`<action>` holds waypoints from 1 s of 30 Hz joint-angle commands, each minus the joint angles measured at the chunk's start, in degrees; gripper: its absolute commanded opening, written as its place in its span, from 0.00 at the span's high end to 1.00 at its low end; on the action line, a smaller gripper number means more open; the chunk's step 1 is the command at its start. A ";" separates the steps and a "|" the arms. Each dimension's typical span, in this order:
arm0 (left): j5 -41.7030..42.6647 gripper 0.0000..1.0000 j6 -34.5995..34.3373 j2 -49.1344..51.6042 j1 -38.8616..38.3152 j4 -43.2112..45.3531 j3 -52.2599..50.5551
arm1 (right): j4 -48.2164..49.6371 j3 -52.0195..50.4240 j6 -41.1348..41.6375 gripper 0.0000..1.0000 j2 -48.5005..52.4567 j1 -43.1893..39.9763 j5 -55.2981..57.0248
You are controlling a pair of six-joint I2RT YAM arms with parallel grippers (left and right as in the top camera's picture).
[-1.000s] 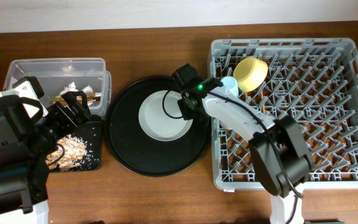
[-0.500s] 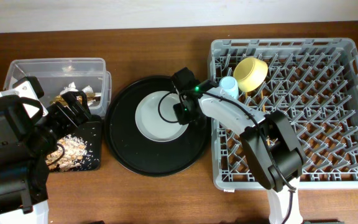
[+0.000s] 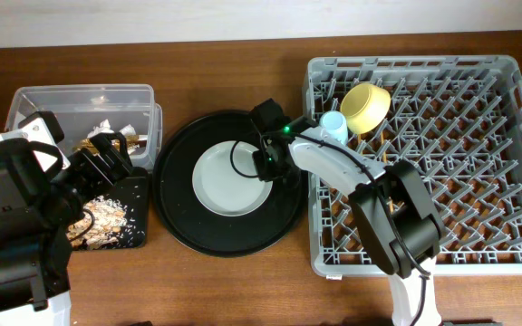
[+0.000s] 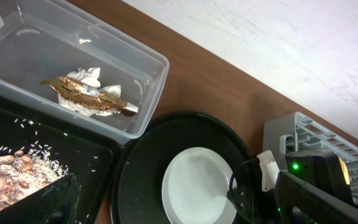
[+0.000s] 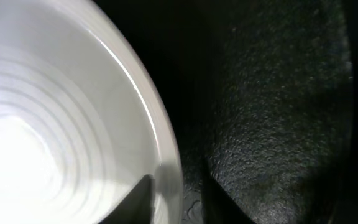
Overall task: Sort waste into correct bins and load items into the dishwasher rack
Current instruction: 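Lift the white plate and stand it upright in the rack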
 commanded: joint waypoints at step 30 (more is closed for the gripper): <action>-0.39 0.01 1.09 -0.15 0.13 0.24 0.35 | -47.71 3.37 13.33 0.96 -20.13 -12.96 62.45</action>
